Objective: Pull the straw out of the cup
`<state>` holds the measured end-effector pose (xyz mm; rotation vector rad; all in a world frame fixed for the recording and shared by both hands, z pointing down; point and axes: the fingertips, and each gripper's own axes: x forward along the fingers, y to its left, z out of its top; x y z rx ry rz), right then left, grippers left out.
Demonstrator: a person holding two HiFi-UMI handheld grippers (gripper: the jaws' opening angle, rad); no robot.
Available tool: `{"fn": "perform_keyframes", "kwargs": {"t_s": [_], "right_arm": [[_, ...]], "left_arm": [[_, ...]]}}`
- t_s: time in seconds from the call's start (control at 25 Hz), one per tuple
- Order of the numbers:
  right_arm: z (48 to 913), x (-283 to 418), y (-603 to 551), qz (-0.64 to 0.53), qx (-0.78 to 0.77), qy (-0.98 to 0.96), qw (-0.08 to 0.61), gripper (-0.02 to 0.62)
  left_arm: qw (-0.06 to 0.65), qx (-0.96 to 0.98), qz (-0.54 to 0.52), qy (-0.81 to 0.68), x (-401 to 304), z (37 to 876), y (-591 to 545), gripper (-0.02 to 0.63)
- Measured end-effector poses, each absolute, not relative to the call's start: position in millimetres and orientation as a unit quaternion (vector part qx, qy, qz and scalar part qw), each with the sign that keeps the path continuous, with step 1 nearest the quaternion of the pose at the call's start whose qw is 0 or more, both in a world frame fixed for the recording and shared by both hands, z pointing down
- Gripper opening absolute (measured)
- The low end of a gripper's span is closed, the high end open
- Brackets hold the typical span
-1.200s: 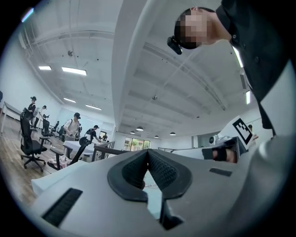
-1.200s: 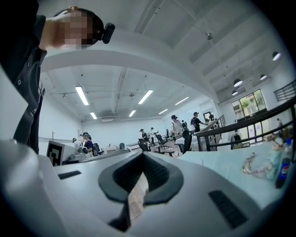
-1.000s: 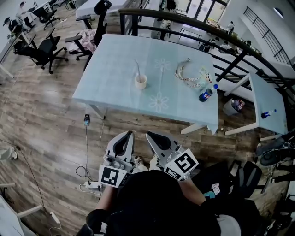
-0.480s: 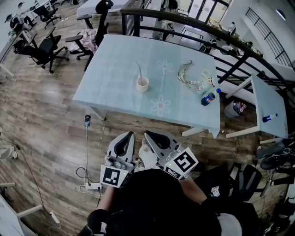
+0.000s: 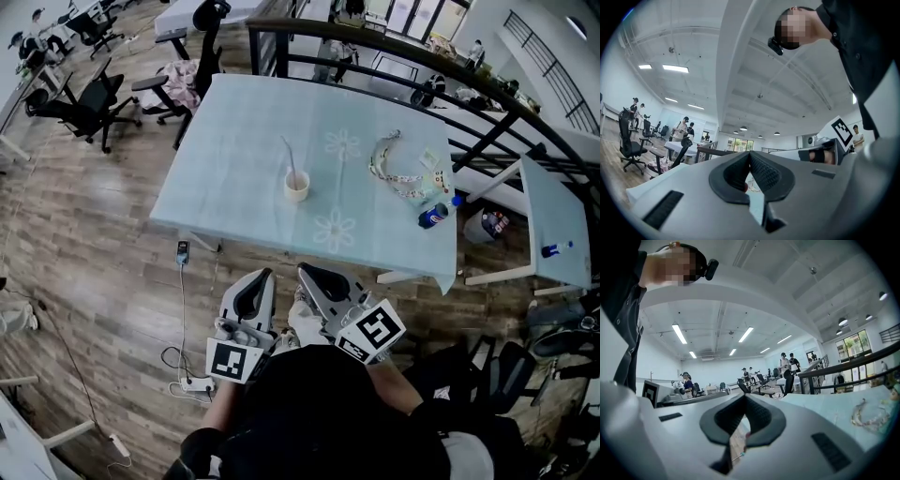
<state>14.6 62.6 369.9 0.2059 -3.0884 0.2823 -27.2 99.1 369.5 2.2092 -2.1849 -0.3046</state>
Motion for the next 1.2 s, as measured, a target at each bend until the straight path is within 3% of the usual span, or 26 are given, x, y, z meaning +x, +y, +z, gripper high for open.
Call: {"fn": "perform_keyframes", "kwargs": {"t_s": [0.48, 1.2], "right_arm": [[365, -31, -8, 0.100, 0.051, -0.994, 0.010, 0.008], [356, -43, -97, 0.100, 0.062, -0.993, -0.005, 0.008]], "left_arm": [[0.005, 0.698, -0.088, -0.710, -69, 359, 31, 0.014], [0.002, 0.704, -0.082, -0.705, -84, 352, -57, 0.014]]}}
